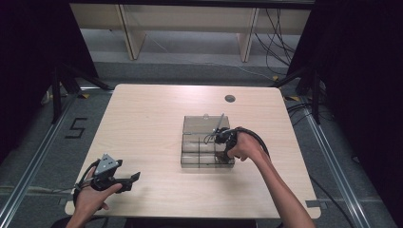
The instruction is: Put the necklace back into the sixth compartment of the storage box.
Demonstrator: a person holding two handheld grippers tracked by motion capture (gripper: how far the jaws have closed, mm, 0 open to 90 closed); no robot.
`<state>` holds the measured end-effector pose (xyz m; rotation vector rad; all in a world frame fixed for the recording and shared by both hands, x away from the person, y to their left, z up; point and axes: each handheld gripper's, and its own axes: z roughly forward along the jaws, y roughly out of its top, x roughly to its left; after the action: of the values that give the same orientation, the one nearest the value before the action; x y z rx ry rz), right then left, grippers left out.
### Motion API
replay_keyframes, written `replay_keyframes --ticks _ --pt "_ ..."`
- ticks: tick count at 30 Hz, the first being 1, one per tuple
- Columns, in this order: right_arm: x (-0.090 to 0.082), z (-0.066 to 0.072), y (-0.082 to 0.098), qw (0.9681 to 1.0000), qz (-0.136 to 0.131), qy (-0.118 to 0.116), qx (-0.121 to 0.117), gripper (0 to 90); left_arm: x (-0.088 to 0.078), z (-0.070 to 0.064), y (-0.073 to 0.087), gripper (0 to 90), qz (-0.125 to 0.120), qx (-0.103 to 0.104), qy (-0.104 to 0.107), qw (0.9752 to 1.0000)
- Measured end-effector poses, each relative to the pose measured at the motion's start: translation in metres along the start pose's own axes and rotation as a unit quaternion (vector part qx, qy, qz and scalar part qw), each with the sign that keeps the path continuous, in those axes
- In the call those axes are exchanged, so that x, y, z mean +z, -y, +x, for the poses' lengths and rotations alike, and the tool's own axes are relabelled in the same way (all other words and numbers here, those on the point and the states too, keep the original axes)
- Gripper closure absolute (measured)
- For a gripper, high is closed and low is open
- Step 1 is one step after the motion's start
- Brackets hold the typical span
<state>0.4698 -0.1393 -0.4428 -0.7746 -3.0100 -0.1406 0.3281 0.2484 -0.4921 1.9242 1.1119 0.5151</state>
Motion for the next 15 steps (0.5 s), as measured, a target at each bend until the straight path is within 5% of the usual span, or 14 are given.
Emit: replay_keyframes --ticks 15 --pt "-0.039 0.002 0.011 0.9975 -0.070 0.010 0.007 66.0 0.000 0.001 0.000 15.2 0.003 0.006 -0.001 1.0000"
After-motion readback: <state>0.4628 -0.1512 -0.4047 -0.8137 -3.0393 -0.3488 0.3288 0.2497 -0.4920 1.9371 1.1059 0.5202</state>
